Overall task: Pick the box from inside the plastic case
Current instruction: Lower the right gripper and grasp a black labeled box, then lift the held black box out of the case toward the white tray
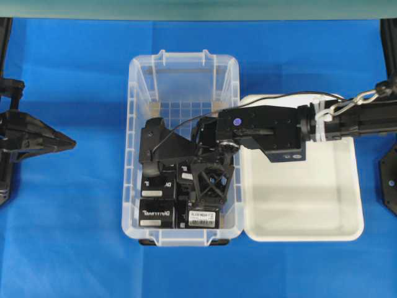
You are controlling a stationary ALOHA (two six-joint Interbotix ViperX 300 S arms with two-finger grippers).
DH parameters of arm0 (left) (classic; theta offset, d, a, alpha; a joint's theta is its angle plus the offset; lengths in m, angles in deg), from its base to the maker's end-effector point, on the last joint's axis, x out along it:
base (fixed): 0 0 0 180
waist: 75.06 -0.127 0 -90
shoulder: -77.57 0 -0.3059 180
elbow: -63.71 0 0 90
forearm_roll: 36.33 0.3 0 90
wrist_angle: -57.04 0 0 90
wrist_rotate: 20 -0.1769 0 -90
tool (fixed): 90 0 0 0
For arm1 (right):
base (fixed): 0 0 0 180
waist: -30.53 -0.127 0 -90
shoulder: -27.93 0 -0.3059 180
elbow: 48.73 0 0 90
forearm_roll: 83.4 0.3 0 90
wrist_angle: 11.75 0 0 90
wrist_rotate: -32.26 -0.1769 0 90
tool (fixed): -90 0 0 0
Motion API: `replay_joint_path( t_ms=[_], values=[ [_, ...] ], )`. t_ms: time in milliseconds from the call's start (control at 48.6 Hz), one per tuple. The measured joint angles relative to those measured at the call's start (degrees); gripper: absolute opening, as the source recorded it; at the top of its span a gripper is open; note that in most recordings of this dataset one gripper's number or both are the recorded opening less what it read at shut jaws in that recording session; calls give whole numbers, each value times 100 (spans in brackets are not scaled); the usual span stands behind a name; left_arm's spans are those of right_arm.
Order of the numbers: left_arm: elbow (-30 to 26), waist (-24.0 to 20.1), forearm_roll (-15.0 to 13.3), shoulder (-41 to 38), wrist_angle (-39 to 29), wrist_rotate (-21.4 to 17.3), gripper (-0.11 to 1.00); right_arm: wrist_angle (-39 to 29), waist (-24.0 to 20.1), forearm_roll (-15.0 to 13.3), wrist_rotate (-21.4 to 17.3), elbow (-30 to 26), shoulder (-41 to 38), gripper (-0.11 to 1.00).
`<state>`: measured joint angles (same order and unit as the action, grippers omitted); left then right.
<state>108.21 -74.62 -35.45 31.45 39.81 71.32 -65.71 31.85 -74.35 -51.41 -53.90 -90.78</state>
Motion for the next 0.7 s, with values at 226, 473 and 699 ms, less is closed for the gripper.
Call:
replay_joint_path(
  t_ms=[226, 473, 699],
  values=[
    [9, 0, -9, 0, 0, 0, -4, -18, -35, 9, -18, -9, 0, 67],
    [0, 0, -9, 9, 0, 0, -4, -35, 9, 0, -62, -176, -26, 64],
    [0, 0, -9, 18, 0, 0, -4, -483, 264, 9, -44, -519, 97, 64]
  ],
)
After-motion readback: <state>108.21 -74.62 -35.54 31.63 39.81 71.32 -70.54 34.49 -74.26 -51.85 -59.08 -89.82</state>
